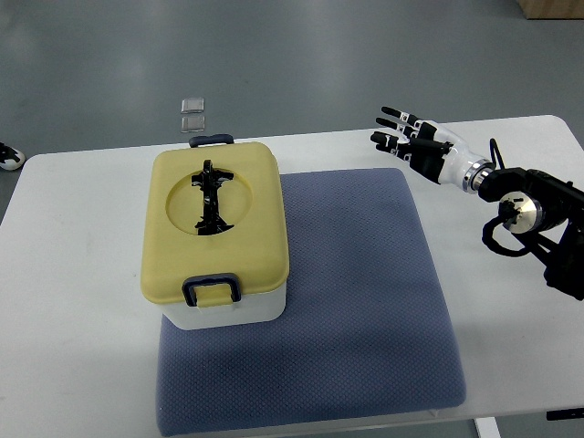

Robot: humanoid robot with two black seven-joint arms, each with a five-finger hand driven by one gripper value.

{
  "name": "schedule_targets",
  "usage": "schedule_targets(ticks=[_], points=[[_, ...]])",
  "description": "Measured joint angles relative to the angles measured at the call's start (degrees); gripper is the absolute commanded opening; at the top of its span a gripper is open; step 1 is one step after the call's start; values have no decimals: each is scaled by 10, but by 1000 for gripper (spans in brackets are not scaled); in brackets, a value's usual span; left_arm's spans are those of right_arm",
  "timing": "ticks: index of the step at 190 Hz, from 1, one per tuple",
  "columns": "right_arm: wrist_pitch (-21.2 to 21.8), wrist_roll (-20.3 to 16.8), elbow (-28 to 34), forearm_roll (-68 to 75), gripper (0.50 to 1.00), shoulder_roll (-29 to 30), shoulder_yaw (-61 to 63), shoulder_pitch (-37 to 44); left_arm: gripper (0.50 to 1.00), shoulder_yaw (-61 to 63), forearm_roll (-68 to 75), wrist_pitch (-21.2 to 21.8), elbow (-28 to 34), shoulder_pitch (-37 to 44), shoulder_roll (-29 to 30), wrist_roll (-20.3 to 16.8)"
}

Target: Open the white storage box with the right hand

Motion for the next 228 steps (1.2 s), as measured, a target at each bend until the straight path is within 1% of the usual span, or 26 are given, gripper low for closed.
schedule_targets(ticks=[36, 48, 68, 107, 129, 150, 175, 192, 207, 228], points=[[-3, 3, 9, -133, 932, -15, -14, 50, 1000, 0, 0, 0, 0, 0, 0, 0], [-3, 14, 13, -177, 932, -16, -30, 70, 1000, 0, 0, 0, 0, 0, 0, 0], [-3, 42, 25, -251, 932, -20, -72, 117, 1000, 0, 0, 0, 0, 0, 0, 0], [2, 60, 60, -385, 932, -34, -159, 222, 1000, 0, 0, 0, 0, 0, 0, 0], [7, 74, 93, -450, 932, -38, -202, 289, 1000, 1, 0, 0, 0, 0, 0, 0], [11, 101, 130, -493, 932, -41, -250, 356, 1000, 1, 0, 0, 0, 0, 0, 0], [12, 134, 158, -540, 932, -33, -287, 417, 1000, 1, 0, 0, 0, 0, 0, 0], [12, 162, 170, -586, 932, -22, -295, 442, 1000, 1, 0, 0, 0, 0, 0, 0], [12, 190, 178, -642, 932, -1, -298, 458, 1000, 1, 0, 0, 0, 0, 0, 0], [12, 219, 181, -715, 932, 25, -300, 467, 1000, 1, 0, 0, 0, 0, 0, 0]])
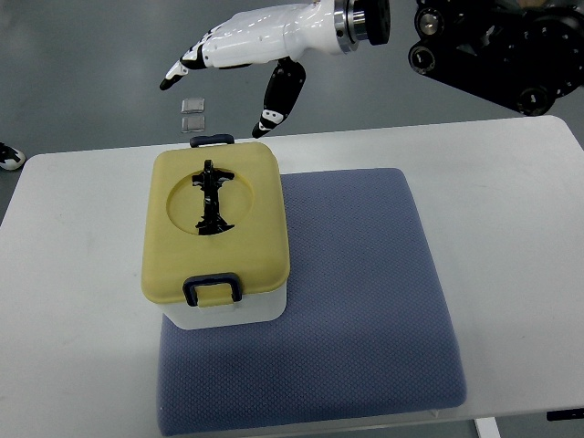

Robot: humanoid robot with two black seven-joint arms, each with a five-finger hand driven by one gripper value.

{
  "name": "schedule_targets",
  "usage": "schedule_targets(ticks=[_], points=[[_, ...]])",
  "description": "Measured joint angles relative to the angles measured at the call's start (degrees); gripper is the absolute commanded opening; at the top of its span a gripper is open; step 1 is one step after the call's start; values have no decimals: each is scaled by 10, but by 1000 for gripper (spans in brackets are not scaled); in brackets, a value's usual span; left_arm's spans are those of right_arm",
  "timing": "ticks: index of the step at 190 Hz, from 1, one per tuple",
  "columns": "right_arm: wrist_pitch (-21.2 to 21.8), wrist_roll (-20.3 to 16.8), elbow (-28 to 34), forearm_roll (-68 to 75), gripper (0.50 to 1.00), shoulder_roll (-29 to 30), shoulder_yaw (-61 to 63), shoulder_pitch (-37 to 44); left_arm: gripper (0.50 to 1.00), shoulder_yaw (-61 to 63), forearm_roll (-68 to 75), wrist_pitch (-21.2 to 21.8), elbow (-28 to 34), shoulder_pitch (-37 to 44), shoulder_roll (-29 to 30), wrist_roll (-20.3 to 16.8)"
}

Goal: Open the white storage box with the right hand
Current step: 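Swing the right hand over the box and lower it toward the lid handle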

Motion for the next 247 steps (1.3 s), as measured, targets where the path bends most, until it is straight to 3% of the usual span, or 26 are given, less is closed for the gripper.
schedule_targets(ticks=[26, 79, 247], points=[[0, 18, 1, -48, 932, 31, -4, 6, 1000, 0, 0, 0, 0, 0, 0, 0], [1, 21, -4, -92, 930, 82, -62, 15, 1000, 0, 0, 0, 0, 1, 0, 0], [-56, 21, -67, -132, 926, 121, -74, -17, 1000, 0, 0, 0, 0, 1, 0, 0]])
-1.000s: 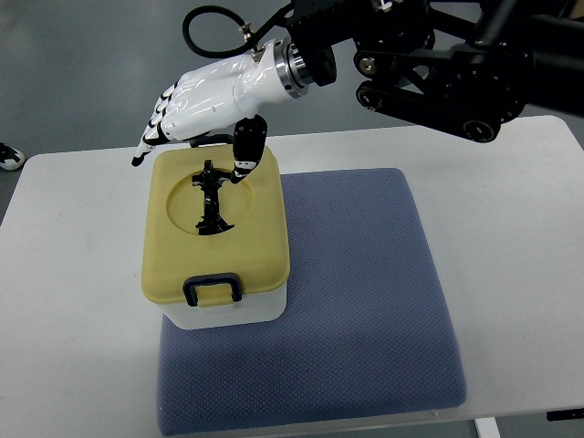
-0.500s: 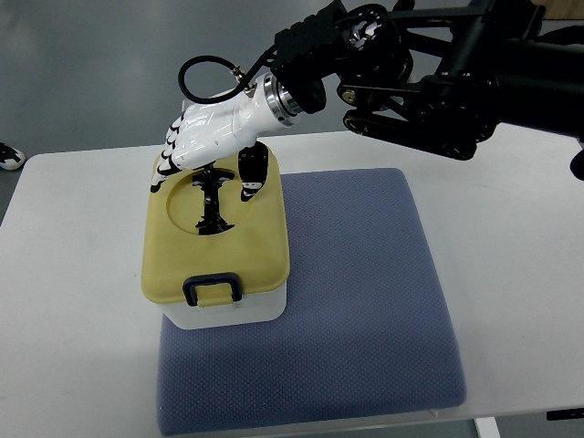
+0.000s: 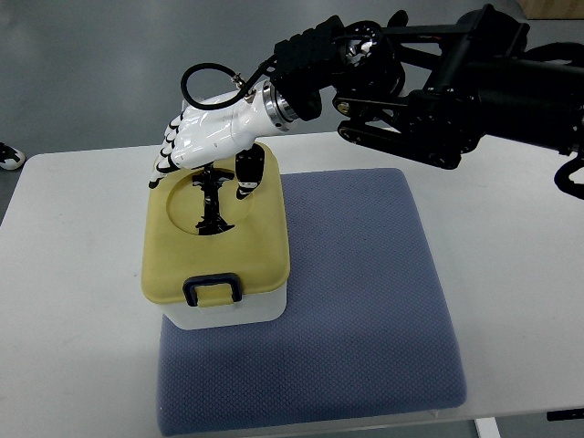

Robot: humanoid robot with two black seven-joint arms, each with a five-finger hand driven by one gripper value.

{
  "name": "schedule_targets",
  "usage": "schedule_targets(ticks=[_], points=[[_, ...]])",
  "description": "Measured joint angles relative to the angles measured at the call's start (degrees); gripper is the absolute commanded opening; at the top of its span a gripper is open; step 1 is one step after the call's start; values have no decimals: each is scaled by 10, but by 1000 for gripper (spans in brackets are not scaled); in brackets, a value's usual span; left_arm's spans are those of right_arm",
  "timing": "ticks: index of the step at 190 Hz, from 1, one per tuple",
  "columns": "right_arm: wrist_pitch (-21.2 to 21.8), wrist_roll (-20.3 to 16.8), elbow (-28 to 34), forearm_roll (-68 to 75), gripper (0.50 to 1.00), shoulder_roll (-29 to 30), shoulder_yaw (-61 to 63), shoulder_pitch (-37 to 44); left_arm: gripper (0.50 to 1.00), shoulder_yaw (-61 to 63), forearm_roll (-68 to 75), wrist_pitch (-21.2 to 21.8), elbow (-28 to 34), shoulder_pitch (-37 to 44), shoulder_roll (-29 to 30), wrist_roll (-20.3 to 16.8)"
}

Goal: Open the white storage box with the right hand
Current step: 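Swing the right hand over the box and lower it toward the lid handle, then close the right hand's fingers around the black handle on the yellow lid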

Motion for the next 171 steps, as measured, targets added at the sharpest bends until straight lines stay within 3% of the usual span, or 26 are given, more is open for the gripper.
schedule_targets(ticks=[62, 116, 159, 171], points=[[-1, 0, 0, 0, 899, 3, 1, -10, 1000, 0, 0, 0, 0, 0, 0, 0], [-30, 0, 0, 0, 762, 3, 0, -19, 1000, 0, 0, 0, 0, 0, 0, 0], [-32, 0, 0, -2, 756, 3, -7, -25, 1000, 0, 0, 0, 0, 0, 0, 0], [-33, 0, 0, -2, 723, 3, -8, -27, 1000, 0, 0, 0, 0, 0, 0, 0]])
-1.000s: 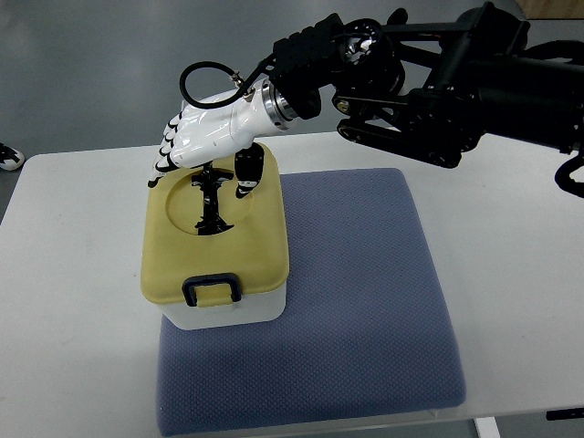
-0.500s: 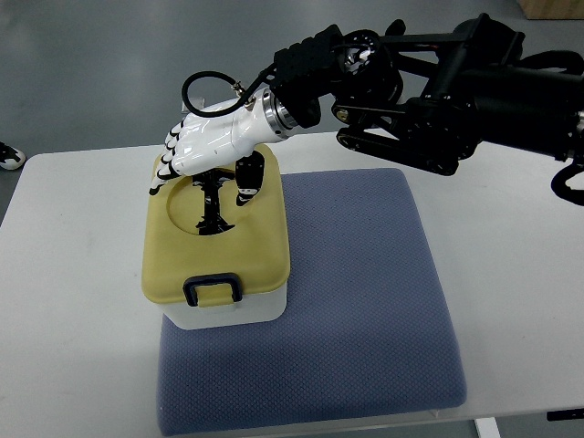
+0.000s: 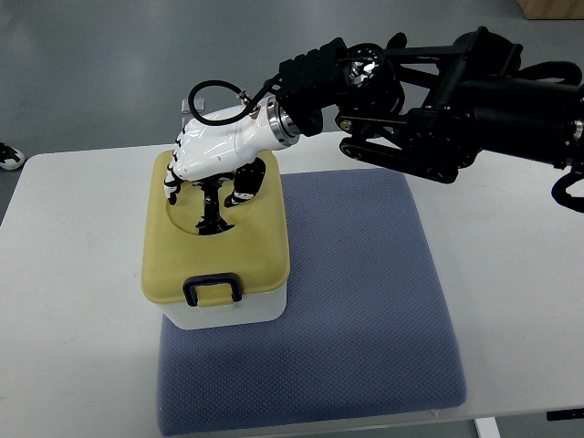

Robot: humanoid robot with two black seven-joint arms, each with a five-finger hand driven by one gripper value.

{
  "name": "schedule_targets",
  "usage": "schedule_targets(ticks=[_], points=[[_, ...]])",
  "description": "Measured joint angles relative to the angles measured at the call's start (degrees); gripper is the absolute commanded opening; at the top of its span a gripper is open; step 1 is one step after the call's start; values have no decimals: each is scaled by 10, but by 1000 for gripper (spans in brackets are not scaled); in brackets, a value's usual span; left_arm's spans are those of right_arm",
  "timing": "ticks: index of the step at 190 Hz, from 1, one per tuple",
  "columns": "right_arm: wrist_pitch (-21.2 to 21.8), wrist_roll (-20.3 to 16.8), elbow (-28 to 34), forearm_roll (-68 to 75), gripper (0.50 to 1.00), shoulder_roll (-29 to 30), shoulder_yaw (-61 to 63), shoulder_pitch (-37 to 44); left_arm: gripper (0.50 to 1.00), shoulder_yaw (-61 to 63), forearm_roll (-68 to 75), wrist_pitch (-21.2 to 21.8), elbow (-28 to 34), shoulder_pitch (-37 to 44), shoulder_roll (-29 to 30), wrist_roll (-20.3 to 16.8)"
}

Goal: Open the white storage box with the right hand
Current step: 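Close the right hand's fingers around the black handle on the yellow lid, then lift the yellow lid up off the white box with the right hand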

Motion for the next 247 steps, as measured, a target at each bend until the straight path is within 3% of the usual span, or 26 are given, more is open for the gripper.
schedule_targets(ticks=[47, 91, 247], points=[[-1, 0, 0, 0, 639, -2, 0, -4, 1000, 0, 0, 0, 0, 0, 0, 0], [-1, 1, 0, 0, 500, -3, 0, -5, 1000, 0, 0, 0, 0, 0, 0, 0], [-22, 41, 1, 1, 500, -11, 13, 31, 1000, 0, 0, 0, 0, 0, 0, 0]])
